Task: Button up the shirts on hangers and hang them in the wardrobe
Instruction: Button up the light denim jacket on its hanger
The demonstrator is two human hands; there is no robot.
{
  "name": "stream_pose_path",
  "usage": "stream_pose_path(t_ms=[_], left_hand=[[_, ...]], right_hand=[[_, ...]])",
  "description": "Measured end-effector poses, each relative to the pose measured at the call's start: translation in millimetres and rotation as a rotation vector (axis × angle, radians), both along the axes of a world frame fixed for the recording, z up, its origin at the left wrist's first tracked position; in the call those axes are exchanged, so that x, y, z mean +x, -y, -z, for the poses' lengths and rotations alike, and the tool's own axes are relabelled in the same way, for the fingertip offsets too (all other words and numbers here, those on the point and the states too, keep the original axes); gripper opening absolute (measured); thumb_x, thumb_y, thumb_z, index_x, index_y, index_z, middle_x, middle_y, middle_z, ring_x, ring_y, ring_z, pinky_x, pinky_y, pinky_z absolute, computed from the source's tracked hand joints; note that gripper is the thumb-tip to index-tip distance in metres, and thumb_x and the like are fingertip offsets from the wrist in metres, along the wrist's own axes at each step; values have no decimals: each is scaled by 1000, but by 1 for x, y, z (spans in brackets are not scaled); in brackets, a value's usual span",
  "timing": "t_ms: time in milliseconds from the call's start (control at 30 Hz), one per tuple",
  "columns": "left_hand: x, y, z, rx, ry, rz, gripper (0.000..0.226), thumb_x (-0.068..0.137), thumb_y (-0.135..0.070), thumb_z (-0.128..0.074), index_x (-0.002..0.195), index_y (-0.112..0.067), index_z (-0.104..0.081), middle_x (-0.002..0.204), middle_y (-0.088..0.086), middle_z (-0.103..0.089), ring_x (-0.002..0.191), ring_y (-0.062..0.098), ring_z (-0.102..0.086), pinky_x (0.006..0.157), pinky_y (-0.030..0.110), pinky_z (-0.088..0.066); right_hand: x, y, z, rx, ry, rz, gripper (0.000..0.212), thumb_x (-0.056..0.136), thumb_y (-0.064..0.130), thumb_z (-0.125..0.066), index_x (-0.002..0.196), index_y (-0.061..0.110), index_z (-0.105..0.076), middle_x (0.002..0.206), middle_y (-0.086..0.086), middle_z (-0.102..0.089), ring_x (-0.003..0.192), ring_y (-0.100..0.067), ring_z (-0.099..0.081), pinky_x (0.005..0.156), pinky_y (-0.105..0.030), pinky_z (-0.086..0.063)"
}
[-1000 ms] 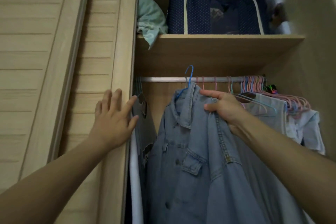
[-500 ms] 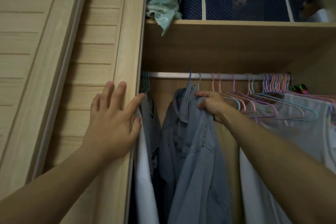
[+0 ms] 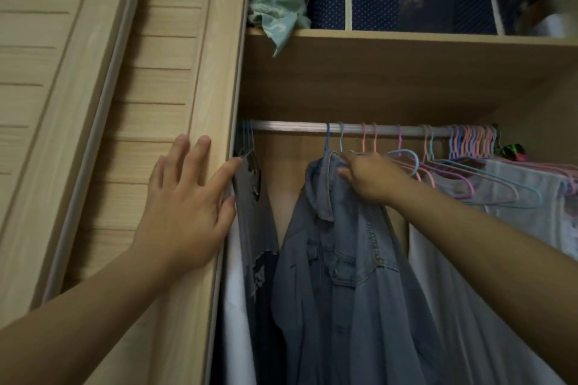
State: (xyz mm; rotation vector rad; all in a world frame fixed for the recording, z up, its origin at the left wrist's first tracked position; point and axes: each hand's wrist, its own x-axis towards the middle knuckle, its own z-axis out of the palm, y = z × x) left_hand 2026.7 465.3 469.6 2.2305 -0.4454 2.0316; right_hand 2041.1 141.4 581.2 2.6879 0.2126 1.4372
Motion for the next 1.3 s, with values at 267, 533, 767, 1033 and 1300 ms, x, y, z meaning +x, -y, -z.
stream_pose_path(t_ms=[267,533,767,1033,1300], left_hand=[[2,0,1,0,21,8,61,92,-47,-40,151,-32,-44,162,18,-26,154,41,-10,117,63,-25],[3,0,1,-8,14,18,61,92,-47,-39,152,-33,-43,164,17,-25,155,39,-8,118,63,-24],[2,0,3,-9,30,29,60,93,-45,-39,151,-30,-46,163,18,-26,155,40,-11,117,63,-26],[-1,1,4,-8,10,9,62,92,-45,-38,151,-30,-46,164,18,-25,155,39,-9,118,62,-25],[-2,1,3,-2,-4,-7,62,92,-44,-38,150,-27,-48,163,20,-27,154,42,-12,117,63,-25]], right_hand=[[-40,33,-21,-161,-28,607,33,99,14,-49,129,11,-62,131,-17,-62,122,-36,-59,98,-47,-49],[-27,23,-30,-73,-213,210,44,92,39,-70,134,28,-63,124,-5,-68,112,-26,-62,95,-36,-50],[-2,1,-13,452,-93,-116,31,90,13,-73,119,4,-68,108,-14,-72,90,-26,-72,76,-36,-60],[-17,13,-5,764,-187,-278,41,104,-5,-31,124,6,-65,115,-12,-63,100,-33,-67,64,-38,-51],[1,37,-22,767,111,-295,41,91,-8,-46,73,22,-68,111,-17,-72,107,-35,-68,99,-52,-54]])
